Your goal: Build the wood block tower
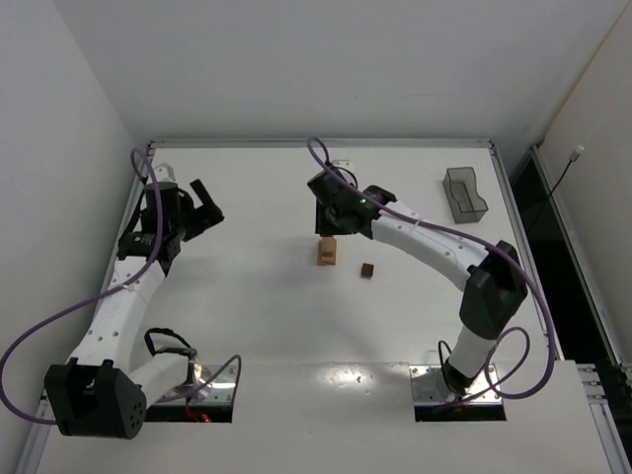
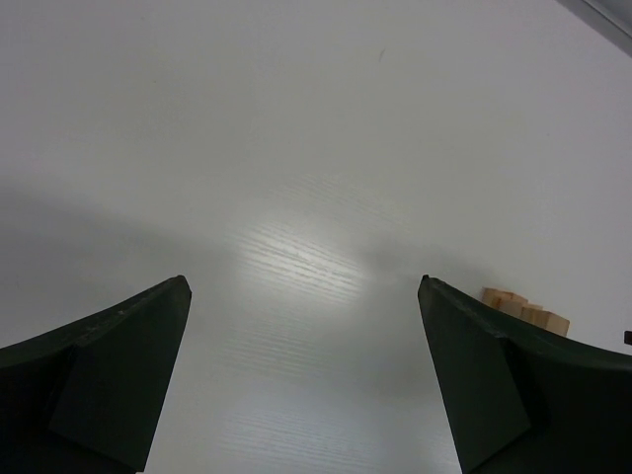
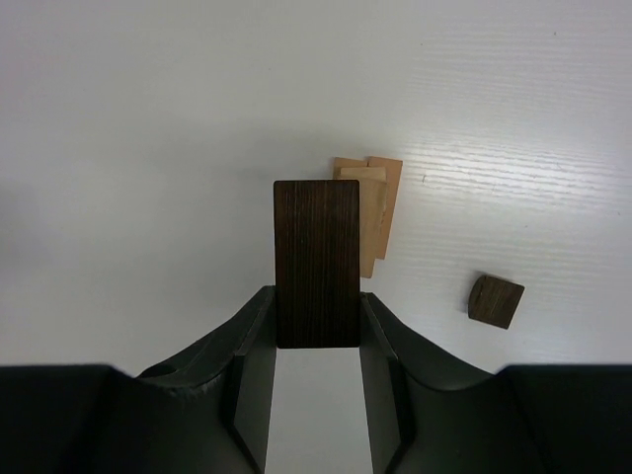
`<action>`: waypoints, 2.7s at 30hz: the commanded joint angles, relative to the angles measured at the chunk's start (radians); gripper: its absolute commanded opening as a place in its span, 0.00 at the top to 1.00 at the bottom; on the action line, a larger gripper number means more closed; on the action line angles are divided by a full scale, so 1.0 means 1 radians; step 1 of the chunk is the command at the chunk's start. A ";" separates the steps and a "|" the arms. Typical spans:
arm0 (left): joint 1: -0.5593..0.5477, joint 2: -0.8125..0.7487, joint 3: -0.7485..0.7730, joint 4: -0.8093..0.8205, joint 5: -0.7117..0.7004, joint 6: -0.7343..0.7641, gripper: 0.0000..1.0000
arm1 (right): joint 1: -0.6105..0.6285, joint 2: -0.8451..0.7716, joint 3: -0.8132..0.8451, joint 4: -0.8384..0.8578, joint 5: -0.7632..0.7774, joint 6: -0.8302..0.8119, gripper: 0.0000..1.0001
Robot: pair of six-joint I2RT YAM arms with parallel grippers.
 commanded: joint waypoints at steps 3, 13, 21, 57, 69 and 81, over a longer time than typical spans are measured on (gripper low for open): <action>-0.007 -0.043 -0.012 0.048 -0.019 0.012 0.00 | 0.068 0.005 0.003 0.042 0.201 0.012 1.00; -0.007 -0.110 -0.070 0.066 -0.030 -0.007 0.00 | 0.158 0.047 -0.029 0.060 0.309 0.061 1.00; -0.007 -0.130 -0.103 0.076 -0.007 -0.007 0.00 | 0.149 0.077 -0.019 -0.011 0.346 0.221 1.00; -0.007 -0.074 -0.103 0.112 0.020 -0.016 0.00 | 0.079 0.137 -0.039 0.043 0.222 0.138 1.00; -0.007 -0.074 -0.112 0.112 0.020 -0.016 0.00 | 0.079 0.146 -0.048 0.084 0.222 0.095 1.00; -0.007 -0.074 -0.121 0.122 0.030 -0.016 0.00 | 0.069 0.165 -0.057 0.084 0.213 0.116 1.00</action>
